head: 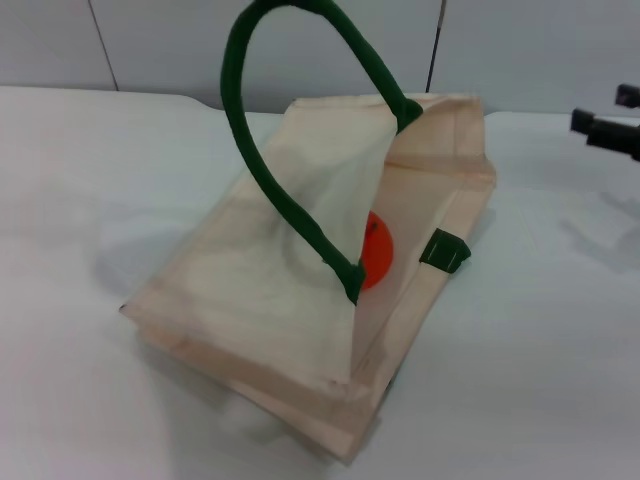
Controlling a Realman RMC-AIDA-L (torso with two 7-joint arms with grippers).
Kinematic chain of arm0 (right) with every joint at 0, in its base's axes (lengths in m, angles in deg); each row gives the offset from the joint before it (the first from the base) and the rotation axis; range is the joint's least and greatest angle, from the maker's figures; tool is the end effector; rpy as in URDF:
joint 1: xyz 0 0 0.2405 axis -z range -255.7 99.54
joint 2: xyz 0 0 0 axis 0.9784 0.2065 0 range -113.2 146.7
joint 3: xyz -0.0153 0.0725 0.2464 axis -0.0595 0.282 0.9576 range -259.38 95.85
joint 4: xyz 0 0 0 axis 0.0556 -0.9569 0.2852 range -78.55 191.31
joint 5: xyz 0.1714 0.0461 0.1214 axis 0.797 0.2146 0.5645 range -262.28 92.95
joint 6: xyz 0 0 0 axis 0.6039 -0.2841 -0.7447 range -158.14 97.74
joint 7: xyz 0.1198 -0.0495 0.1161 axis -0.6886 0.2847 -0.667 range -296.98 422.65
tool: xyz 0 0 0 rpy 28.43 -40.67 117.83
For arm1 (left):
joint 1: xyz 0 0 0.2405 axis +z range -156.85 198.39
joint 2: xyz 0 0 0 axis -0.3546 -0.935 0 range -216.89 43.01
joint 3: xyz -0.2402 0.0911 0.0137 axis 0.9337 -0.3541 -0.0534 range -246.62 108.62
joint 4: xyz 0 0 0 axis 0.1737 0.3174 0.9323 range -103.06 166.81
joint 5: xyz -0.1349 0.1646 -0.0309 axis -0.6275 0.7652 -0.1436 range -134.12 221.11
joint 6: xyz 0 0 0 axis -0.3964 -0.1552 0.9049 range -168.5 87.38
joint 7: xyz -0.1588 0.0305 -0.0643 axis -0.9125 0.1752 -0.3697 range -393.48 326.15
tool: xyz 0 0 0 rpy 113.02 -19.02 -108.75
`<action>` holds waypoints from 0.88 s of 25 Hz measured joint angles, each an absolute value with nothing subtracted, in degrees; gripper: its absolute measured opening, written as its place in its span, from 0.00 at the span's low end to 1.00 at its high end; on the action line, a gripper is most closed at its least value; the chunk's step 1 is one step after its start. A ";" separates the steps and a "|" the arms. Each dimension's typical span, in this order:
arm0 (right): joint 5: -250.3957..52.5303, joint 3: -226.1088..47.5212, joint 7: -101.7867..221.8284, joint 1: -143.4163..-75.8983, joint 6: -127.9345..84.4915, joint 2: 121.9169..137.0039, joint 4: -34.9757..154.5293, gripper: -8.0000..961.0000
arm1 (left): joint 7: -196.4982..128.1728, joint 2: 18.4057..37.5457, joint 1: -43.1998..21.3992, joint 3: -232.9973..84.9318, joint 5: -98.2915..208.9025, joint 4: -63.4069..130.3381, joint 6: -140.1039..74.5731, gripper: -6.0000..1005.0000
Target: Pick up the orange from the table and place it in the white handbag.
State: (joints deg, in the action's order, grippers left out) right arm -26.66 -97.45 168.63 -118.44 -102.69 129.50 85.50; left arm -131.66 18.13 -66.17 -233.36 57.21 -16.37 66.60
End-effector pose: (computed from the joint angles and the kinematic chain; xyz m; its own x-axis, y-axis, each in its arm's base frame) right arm 0.2819 0.4362 0.0463 0.7713 -0.2713 -0.5758 -0.5883 -0.6492 -0.4821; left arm -0.0670 0.4680 0.1172 0.9207 0.3788 0.0938 0.3902 -0.8901 -0.2354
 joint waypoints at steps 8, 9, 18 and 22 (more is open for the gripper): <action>-26.65 -94.47 169.91 -118.42 -100.41 129.81 84.94 0.92 | -132.51 19.24 -66.10 -233.30 57.29 -15.88 65.22 0.12; -26.65 -94.45 170.05 -118.43 -100.02 129.95 84.91 0.92 | -132.67 19.29 -66.10 -233.29 57.13 -16.03 65.18 0.12; -26.65 -92.02 170.41 -118.77 -96.82 131.16 84.87 0.92 | -134.04 19.41 -65.90 -233.28 55.85 -17.19 65.08 0.35; -23.53 -86.10 174.18 -118.49 -96.68 132.09 84.49 0.92 | -132.88 20.78 -62.81 -233.25 48.81 -19.39 64.61 0.50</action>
